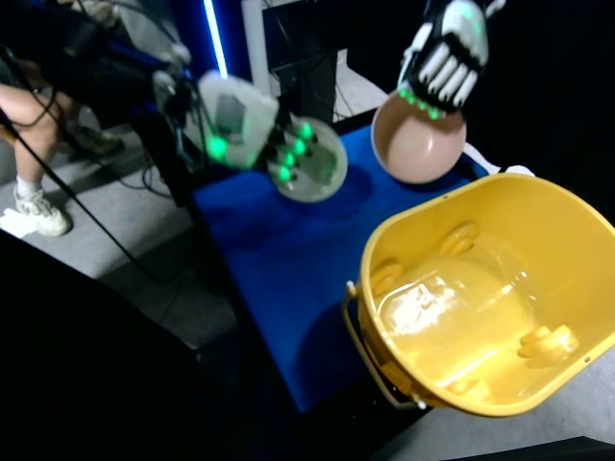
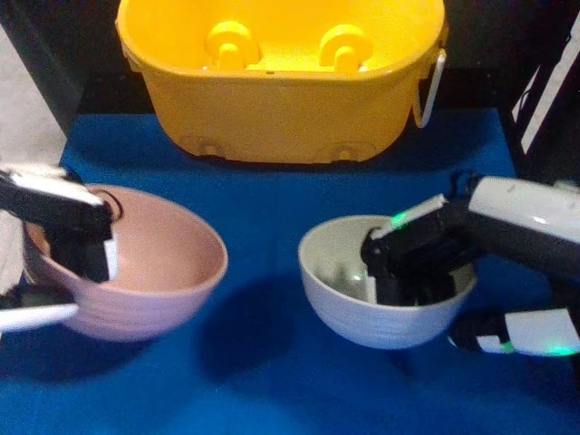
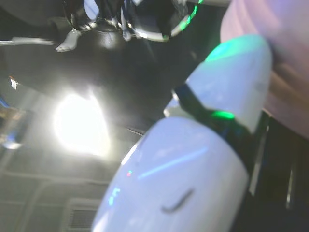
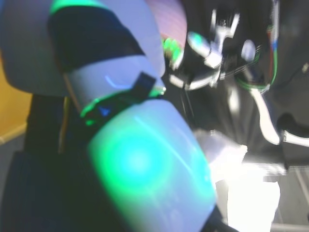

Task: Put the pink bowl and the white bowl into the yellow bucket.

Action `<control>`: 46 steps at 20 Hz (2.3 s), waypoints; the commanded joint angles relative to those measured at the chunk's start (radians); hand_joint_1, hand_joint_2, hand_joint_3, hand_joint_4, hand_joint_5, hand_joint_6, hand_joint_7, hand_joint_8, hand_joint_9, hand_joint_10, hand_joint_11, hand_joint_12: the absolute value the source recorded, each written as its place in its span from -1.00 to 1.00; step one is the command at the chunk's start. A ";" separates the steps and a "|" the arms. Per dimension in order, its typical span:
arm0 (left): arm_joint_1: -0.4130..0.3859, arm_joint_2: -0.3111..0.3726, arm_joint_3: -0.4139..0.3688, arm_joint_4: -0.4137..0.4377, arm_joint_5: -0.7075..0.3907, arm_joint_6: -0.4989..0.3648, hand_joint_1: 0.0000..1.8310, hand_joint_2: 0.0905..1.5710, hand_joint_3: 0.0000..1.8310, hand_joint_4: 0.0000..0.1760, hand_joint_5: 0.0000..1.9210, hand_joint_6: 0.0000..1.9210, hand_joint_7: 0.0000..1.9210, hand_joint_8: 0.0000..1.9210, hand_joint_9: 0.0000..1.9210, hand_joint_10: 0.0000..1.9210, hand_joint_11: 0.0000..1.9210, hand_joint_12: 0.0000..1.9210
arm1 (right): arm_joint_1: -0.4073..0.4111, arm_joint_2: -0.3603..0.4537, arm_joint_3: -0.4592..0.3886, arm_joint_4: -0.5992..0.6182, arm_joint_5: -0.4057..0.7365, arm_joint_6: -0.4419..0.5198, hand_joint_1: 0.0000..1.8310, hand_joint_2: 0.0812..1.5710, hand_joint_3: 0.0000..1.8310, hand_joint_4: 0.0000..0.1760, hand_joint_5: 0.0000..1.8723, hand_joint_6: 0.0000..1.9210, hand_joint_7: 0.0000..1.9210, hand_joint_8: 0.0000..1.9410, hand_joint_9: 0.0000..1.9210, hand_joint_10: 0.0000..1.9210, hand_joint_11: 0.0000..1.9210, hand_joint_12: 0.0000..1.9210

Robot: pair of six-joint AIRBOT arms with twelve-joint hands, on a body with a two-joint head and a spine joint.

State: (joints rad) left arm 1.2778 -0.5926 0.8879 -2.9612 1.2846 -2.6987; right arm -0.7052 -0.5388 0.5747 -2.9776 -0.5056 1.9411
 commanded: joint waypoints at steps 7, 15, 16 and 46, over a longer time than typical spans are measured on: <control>-0.099 0.045 0.029 -0.051 0.186 0.034 0.48 0.50 -1.00 -1.00 -0.20 0.19 -0.11 0.29 -0.24 0.57 -0.41 0.64 | 0.072 -0.106 0.053 -0.034 -0.322 0.013 0.50 0.42 -1.00 -1.00 -0.10 0.26 -0.08 0.05 -0.01 0.30 -0.07 0.51; -0.284 0.053 0.096 -0.051 0.095 0.072 0.47 0.50 -1.00 -1.00 -0.23 0.27 -0.07 0.24 -0.29 0.60 -0.70 0.84 | 0.178 -0.202 0.135 -0.034 -0.345 0.013 0.62 0.45 -1.00 -1.00 -0.10 0.31 -0.19 0.21 -0.11 0.24 -0.26 0.68; -0.292 0.053 0.098 -0.051 0.091 0.074 0.47 0.51 -1.00 -1.00 -0.23 0.29 -0.09 0.26 -0.30 0.59 -0.72 0.82 | 0.180 -0.208 0.138 -0.034 -0.345 0.013 0.62 0.44 -1.00 -1.00 -0.11 0.30 -0.18 0.20 -0.10 0.23 -0.25 0.67; -0.999 -0.455 0.503 0.270 -0.423 -0.064 0.48 0.51 -1.00 -1.00 -0.26 0.24 -0.20 0.36 -0.16 0.59 -0.29 0.76 | 0.524 -0.483 0.734 -0.034 0.027 0.012 0.62 0.51 -1.00 -1.00 -0.28 0.36 -0.19 0.35 -0.16 0.36 -0.44 0.81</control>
State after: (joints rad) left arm 0.2920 -1.0489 1.3857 -2.6358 0.7555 -2.7544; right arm -0.2131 -1.0195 1.3098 -2.9776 -0.3664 1.9442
